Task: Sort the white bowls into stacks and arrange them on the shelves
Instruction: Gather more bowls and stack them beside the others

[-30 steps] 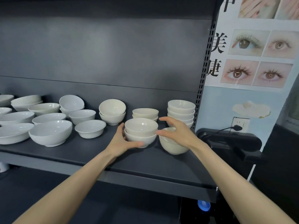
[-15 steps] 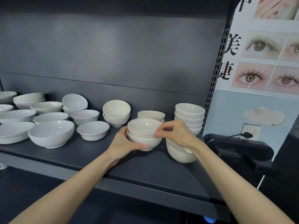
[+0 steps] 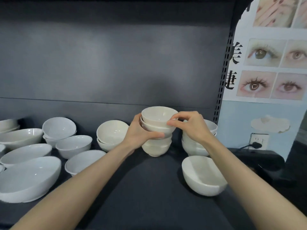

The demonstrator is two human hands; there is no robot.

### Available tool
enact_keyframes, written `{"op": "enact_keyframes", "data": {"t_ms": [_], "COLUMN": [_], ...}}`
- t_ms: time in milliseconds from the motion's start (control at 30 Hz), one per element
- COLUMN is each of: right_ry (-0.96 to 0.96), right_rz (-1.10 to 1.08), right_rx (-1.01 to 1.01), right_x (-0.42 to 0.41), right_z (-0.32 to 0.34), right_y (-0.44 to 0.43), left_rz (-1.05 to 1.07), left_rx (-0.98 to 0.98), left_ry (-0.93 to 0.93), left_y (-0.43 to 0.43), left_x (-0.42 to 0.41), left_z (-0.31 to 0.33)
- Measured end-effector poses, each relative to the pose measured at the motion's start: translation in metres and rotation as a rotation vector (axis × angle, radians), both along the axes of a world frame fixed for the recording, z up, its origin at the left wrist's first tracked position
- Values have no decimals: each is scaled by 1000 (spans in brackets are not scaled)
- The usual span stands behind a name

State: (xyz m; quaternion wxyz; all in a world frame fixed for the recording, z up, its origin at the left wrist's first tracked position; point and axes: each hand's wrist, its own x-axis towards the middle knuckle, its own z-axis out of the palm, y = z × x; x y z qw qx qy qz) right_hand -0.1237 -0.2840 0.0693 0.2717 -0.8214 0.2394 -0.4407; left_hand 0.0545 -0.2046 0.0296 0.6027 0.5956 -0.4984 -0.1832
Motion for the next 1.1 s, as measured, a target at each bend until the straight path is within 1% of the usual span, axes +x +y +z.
{"op": "enact_keyframes", "data": {"t_ms": [167,367,567,733,867,1100], "right_ry": [-20,35,80,84,119,122], "right_rz": [-94,-160,-192,-199,-219,-198], "right_rx": [6,-14,-42,15,14,48], "right_x": [16,25,30,36,39,37], "right_z": [-12,-21,-18,-22,-26,-26], "right_y": [-16,-21,-21,-20,-18,-17], "left_rz": [-37,-20,5,52,43,2], "left_rx": [40,29,26,67,87,83], "left_ry": [-17,-34,-42,-48,-48,-22], "left_y": [-28,-40,-37,-32,-28,-27], "left_x": [14,14,16,19,19,17], "left_z": [-9,-24,-23,-27,-30,-37]}}
